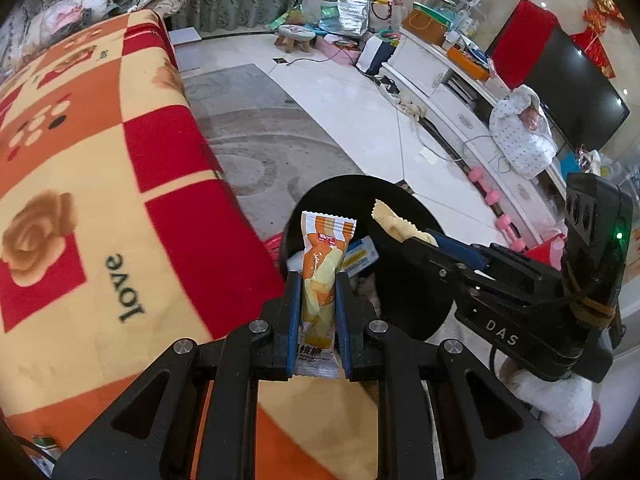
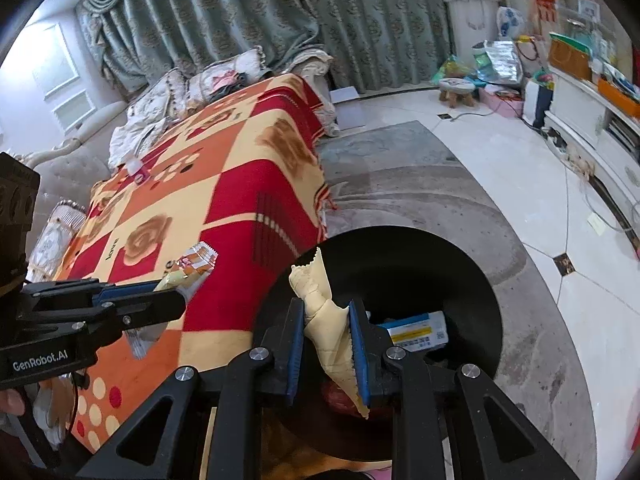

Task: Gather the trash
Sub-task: 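Carry wrapper and tissue over the black bin and open both tools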

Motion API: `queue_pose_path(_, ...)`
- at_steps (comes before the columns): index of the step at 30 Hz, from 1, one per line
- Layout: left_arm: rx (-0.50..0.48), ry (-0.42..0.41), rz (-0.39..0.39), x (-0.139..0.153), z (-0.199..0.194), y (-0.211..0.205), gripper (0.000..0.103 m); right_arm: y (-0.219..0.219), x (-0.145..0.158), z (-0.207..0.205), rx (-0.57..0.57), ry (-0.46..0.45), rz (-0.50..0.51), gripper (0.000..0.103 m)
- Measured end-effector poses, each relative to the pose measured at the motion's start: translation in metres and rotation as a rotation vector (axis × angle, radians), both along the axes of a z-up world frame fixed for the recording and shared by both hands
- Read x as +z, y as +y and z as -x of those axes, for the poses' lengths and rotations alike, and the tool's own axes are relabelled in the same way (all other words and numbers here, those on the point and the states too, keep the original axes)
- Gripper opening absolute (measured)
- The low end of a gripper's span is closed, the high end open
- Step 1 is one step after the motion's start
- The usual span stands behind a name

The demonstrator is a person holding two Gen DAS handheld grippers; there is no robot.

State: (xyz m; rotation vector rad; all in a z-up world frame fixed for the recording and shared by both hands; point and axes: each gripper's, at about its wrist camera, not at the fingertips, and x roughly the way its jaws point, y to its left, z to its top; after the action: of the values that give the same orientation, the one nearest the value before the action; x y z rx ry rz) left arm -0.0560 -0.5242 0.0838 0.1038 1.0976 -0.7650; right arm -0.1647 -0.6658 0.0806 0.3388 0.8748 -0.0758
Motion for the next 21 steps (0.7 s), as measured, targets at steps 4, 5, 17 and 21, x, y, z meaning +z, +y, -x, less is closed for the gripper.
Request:
queue_pose_path(4, -0.009, 0.016, 0.020, -0.001, 0.001, -0.004, 0.014, -0.008, -0.002, 0.001, -0.029, 0.007, -0.004, 0.020)
queue_pose_path(5, -0.014, 0.022, 0.026, -0.001, 0.001, -0.005, 0.015, -0.009, -0.002, 0.001, -0.032, 0.008, -0.004, 0.020)
queue_pose_path(17, -0.023, 0.044, 0.067, 0.006, 0.001, 0.000, 0.046, -0.014, 0.000, 0.003, -0.087, 0.015, -0.012, 0.039)
queue_pose_path(21, -0.007, 0.035, 0.049, 0.007, 0.002, 0.008, 0.046, -0.012, 0.000, 0.003, -0.082, 0.016, -0.015, 0.040)
